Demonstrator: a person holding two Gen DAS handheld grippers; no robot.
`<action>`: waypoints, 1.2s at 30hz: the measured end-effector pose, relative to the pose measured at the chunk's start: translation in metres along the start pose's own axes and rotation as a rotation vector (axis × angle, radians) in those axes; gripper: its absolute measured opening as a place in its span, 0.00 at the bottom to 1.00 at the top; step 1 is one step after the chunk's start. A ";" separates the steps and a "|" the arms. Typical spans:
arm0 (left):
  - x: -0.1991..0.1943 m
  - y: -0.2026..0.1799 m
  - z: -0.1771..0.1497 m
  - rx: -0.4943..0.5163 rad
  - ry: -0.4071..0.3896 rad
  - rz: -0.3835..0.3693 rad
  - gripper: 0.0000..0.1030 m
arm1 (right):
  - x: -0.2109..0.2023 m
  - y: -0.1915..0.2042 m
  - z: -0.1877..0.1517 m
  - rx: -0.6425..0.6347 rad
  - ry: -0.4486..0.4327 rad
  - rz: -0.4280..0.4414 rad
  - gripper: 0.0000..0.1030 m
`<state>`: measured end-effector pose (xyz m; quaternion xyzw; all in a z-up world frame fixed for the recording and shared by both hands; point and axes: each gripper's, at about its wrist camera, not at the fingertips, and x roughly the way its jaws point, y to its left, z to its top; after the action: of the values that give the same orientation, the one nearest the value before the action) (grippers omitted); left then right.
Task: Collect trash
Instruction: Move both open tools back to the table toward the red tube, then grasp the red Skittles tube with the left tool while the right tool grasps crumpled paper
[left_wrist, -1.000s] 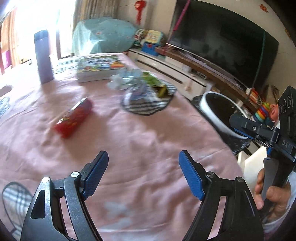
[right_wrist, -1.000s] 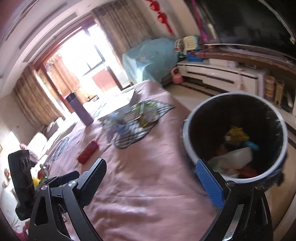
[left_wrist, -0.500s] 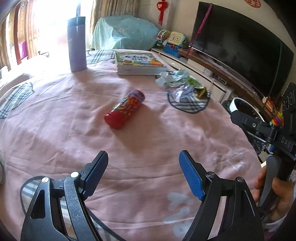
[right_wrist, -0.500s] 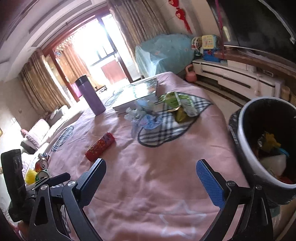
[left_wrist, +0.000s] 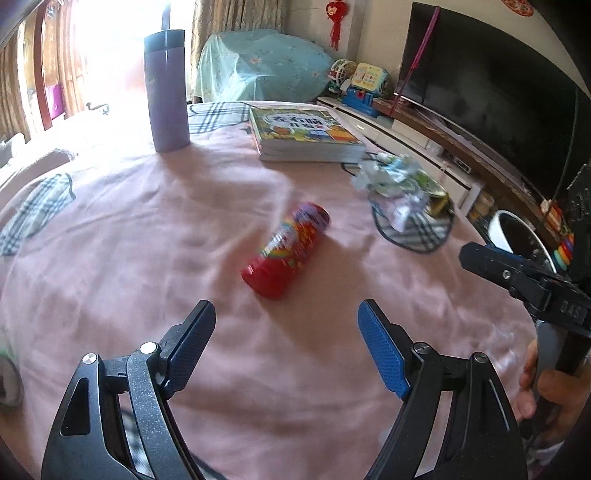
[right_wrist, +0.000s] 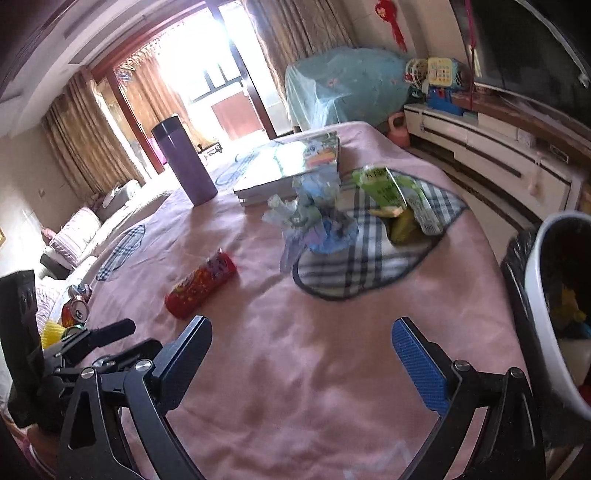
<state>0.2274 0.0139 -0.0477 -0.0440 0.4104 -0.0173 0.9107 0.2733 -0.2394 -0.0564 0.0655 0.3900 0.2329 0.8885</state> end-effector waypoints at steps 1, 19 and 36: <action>0.005 0.002 0.006 0.009 0.007 0.002 0.80 | 0.003 0.001 0.005 -0.008 -0.002 -0.003 0.96; 0.064 -0.007 0.036 0.144 0.082 0.014 0.42 | 0.079 -0.005 0.046 -0.033 0.054 -0.056 0.26; 0.007 -0.048 -0.007 0.091 0.047 -0.163 0.37 | -0.026 -0.033 -0.010 0.107 -0.045 0.043 0.15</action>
<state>0.2271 -0.0349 -0.0525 -0.0354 0.4256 -0.1110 0.8974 0.2623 -0.2814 -0.0557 0.1267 0.3804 0.2293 0.8869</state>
